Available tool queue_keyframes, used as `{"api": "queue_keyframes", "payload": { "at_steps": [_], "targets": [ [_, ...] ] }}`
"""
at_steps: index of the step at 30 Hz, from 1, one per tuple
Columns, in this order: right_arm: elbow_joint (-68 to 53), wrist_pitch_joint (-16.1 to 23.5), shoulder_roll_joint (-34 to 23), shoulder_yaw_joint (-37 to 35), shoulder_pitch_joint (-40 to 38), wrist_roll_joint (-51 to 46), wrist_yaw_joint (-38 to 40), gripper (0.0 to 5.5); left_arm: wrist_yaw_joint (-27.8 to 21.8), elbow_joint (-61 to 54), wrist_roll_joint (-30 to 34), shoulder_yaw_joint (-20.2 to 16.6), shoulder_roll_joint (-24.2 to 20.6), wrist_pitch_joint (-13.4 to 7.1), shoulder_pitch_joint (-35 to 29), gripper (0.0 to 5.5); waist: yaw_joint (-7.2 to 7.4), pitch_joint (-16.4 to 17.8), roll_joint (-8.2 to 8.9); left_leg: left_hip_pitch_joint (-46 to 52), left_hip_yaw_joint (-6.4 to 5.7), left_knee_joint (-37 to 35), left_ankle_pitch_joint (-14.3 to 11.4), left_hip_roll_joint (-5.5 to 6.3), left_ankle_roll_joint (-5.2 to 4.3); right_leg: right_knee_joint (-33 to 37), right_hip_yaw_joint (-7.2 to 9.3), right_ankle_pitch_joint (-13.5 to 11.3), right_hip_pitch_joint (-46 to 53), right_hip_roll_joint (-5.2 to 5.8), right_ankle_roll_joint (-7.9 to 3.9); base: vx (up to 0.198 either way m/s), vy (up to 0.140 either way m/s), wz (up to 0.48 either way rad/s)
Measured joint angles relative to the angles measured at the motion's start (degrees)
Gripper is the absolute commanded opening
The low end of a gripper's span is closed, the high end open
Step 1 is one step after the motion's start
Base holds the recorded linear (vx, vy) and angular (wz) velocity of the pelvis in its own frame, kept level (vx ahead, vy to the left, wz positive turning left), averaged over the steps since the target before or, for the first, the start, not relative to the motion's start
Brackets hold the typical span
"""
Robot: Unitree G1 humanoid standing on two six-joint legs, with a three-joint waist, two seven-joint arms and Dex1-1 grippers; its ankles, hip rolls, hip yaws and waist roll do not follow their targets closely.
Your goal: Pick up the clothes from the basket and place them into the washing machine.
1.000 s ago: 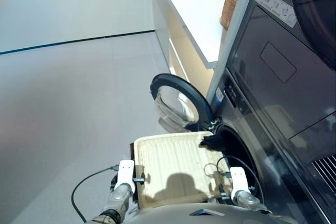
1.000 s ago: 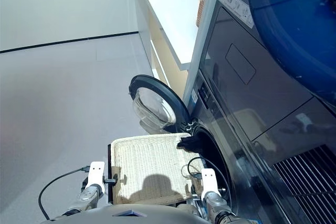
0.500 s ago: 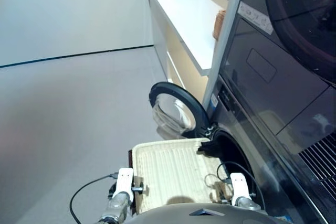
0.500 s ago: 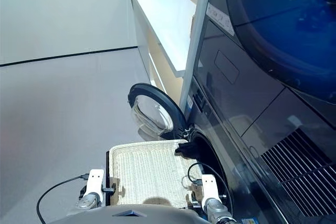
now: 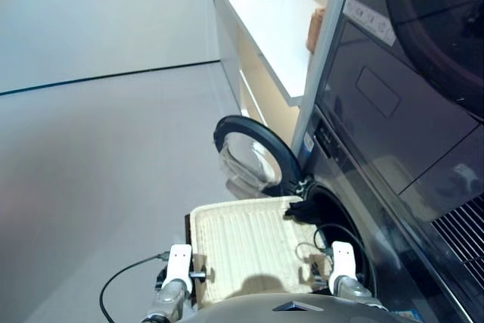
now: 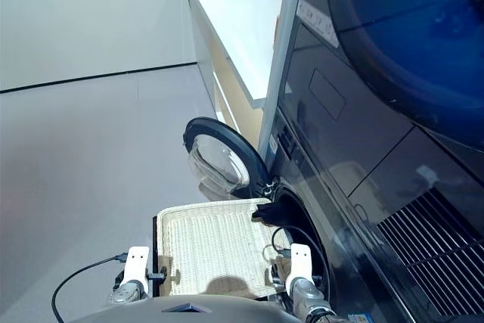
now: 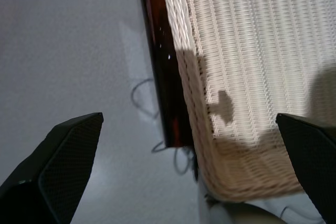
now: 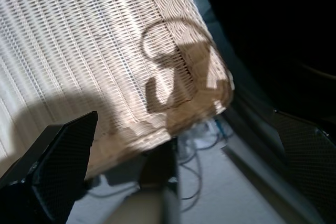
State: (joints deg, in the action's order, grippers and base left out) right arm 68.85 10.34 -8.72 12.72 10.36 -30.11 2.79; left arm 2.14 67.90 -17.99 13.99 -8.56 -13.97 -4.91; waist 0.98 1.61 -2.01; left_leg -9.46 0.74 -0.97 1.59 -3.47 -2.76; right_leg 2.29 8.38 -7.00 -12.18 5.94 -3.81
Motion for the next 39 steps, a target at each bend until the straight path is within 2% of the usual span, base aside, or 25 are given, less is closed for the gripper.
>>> {"api": "queue_keyframes", "payload": {
  "at_steps": [2,4,6,9,11,14,16,20,28,30,33,34,35,36,39],
  "targets": [
    [-0.60,0.49,-0.31,0.13,4.26,-2.36,1.02,5.50,0.60,-1.70,-1.46,2.22,0.61,-1.20,-2.36,5.50,-0.26,2.54,-1.94,-3.84,-0.65,0.71,0.56,-0.01,-0.16,-0.35,0.61,-0.71,-3.27,0.08,0.39,-0.029,0.008,0.100],
    [-0.67,0.96,-0.53,0.18,7.86,-4.08,2.05,5.50,0.91,-2.77,-3.11,2.89,1.44,-1.90,-3.99,5.50,-1.30,3.68,-3.18,-6.76,-0.57,1.09,0.91,-0.27,-0.30,-0.39,0.75,-1.25,-6.03,-0.17,0.73,0.000,0.000,0.000],
    [-1.51,1.58,-0.54,0.24,12.22,-5.35,3.11,5.50,1.47,-4.85,-5.11,3.50,1.70,-2.33,-4.81,5.50,-1.44,5.14,-3.80,-9.29,-0.64,1.10,1.57,-0.50,-0.70,-0.98,0.78,-1.45,-8.95,-0.45,0.94,-0.038,0.005,0.008],
    [-3.47,2.93,-1.73,-0.54,18.52,-7.74,4.51,5.50,1.93,-7.99,-7.35,3.85,2.13,-3.27,-6.89,5.50,-1.93,7.76,-4.41,-13.78,-0.63,1.06,2.78,-0.36,-0.68,-2.85,0.67,-1.53,-14.29,-0.24,1.16,-0.078,0.010,0.029],
    [-3.43,3.48,-2.59,-1.72,23.06,-9.10,5.93,5.50,2.59,-9.54,-8.99,4.01,2.24,-3.67,-9.43,5.50,-2.60,9.61,-4.80,-16.63,-0.66,1.21,3.38,-0.18,-0.54,-5.13,0.70,-1.39,-18.08,0.16,1.62,-0.032,0.003,0.038],
    [-3.09,4.24,-4.43,-4.26,29.44,-9.90,8.11,5.50,2.66,-13.17,-11.71,4.33,2.24,-4.52,-11.05,5.50,-3.59,11.27,-5.65,-21.37,-0.73,2.23,3.87,0.59,-0.36,-9.61,0.67,0.23,-24.28,1.21,1.55,0.000,0.000,0.000],
    [-1.81,4.94,-6.67,-6.19,32.91,-11.12,9.21,5.50,2.68,-15.01,-12.76,5.50,2.13,-4.58,-11.93,5.50,-4.93,12.66,-6.31,-22.80,-0.76,2.39,4.00,0.99,-0.18,-12.20,0.63,1.40,-26.72,1.78,1.49,0.000,0.000,0.000],
    [0.20,5.27,-9.58,-7.53,39.93,-13.50,10.86,5.50,2.65,-21.84,-15.09,7.24,0.22,-5.73,-11.41,5.50,-6.31,13.10,-6.49,-28.68,-0.83,4.09,4.00,2.04,-0.09,-18.18,0.07,3.78,-34.47,3.37,1.55,0.007,0.004,0.050],
    [3.64,6.12,-12.86,-8.87,46.59,-16.43,14.04,5.50,2.86,-26.89,-17.73,7.66,-0.11,-6.05,-12.01,5.50,-7.70,13.08,-6.51,-34.55,-0.52,5.50,3.91,2.74,0.08,-21.70,-1.27,4.66,-41.70,4.11,1.67,0.067,0.012,0.031],
    [4.98,6.68,-14.22,-8.64,48.68,-16.95,14.51,5.50,3.28,-27.87,-17.98,7.76,-0.43,-6.12,-12.07,5.50,-7.63,13.06,-6.54,-36.32,-0.37,6.44,3.67,3.04,0.19,-22.84,-1.76,5.14,-43.64,4.39,1.51,0.176,0.008,0.056],
    [5.37,7.95,-15.25,-8.63,49.54,-17.26,14.95,5.50,3.39,-27.71,-17.99,8.31,-0.48,-6.15,-11.81,5.50,-8.93,13.03,-6.59,-37.45,0.86,6.67,3.70,3.39,0.25,-23.74,-3.04,5.01,-45.81,4.59,1.54,0.038,0.010,-0.033],
    [5.64,8.06,-15.71,-8.57,49.92,-17.30,15.03,3.30,3.41,-27.71,-17.99,8.32,-0.49,-6.16,-11.67,5.50,-9.27,12.85,-6.86,-37.99,0.93,6.80,3.72,3.53,0.30,-24.11,-3.23,5.07,-46.48,4.72,1.46,0.066,0.030,0.005],
    [5.89,8.70,-15.88,-8.43,50.36,-17.42,15.34,0.82,3.45,-27.75,-17.99,8.26,-0.55,-6.15,-11.59,5.50,-9.21,12.71,-7.07,-38.73,0.94,7.14,3.74,3.64,0.31,-24.37,-3.28,5.05,-47.11,4.86,1.46,0.000,0.000,0.000],
    [5.87,8.98,-15.97,-8.45,50.65,-17.42,15.39,0.00,3.54,-27.75,-18.00,8.21,-0.64,-6.16,-11.59,5.50,-9.29,12.67,-7.12,-39.19,0.98,7.30,3.76,3.67,0.35,-24.44,-3.38,4.94,-47.61,4.88,1.48,0.000,0.000,0.000],
    [6.90,9.24,-16.94,-8.26,51.78,-17.43,16.83,0.00,3.85,-27.60,-18.00,8.85,-0.59,-6.17,-11.48,5.50,-10.05,12.54,-7.32,-40.27,1.40,7.32,3.93,3.81,0.55,-24.41,-3.91,4.78,-48.95,4.90,1.42,0.000,0.000,0.000]
  ]
}}
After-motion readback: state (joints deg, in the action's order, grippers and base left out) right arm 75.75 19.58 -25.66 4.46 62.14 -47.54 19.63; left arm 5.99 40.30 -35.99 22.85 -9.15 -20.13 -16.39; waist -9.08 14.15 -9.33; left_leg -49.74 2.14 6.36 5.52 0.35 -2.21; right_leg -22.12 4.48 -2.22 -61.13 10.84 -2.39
